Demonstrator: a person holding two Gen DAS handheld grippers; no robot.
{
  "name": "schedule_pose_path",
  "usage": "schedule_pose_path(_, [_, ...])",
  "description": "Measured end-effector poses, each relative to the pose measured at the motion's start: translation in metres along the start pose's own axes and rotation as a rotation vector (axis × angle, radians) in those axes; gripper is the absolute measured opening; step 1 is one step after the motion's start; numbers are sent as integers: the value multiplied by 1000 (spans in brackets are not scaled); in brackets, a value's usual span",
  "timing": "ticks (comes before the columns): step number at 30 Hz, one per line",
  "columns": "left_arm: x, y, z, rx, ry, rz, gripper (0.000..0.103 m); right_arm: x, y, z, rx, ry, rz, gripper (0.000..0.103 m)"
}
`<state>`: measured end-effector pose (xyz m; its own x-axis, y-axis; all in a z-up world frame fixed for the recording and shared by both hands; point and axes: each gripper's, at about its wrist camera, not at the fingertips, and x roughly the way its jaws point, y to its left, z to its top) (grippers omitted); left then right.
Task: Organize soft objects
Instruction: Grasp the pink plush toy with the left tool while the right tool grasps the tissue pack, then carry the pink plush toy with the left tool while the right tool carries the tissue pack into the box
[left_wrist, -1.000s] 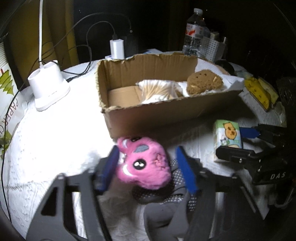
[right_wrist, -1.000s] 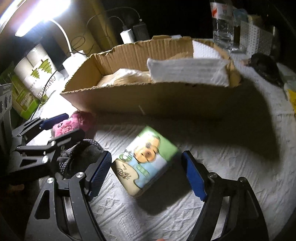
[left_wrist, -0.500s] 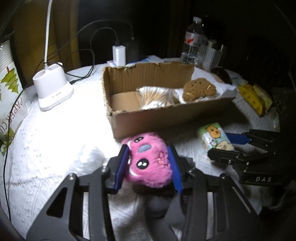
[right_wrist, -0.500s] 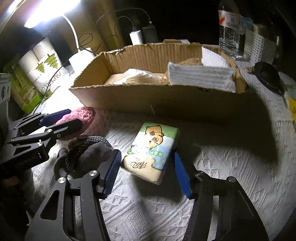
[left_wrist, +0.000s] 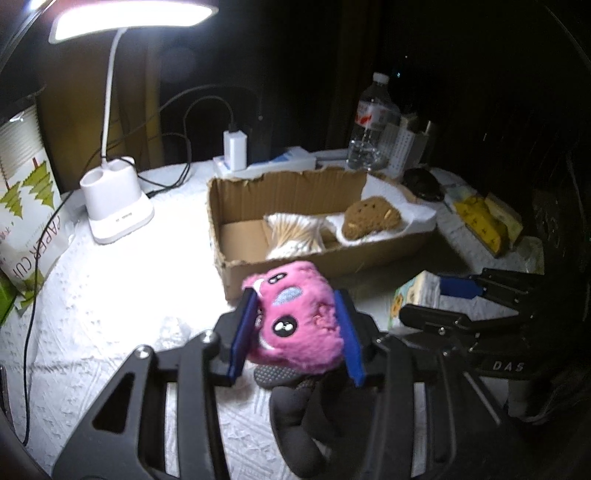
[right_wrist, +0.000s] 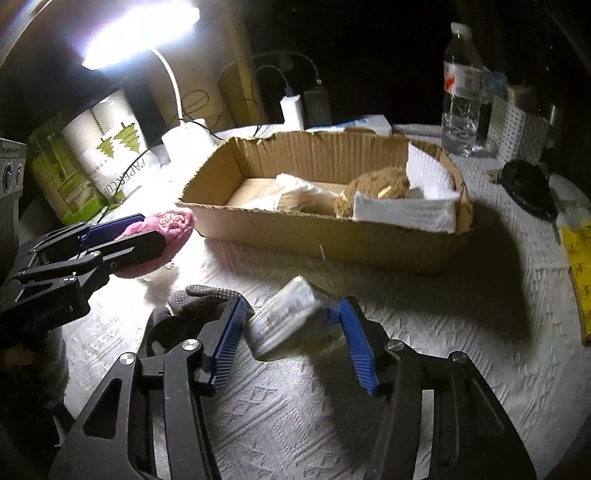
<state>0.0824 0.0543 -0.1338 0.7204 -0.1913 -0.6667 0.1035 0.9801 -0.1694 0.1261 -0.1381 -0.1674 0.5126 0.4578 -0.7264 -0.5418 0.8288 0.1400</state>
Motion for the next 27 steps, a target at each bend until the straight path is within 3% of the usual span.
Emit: schedule_pose_path(27, [-19,7,39,-22,-88,34,44,-53,3,53,-48,-171,52,56])
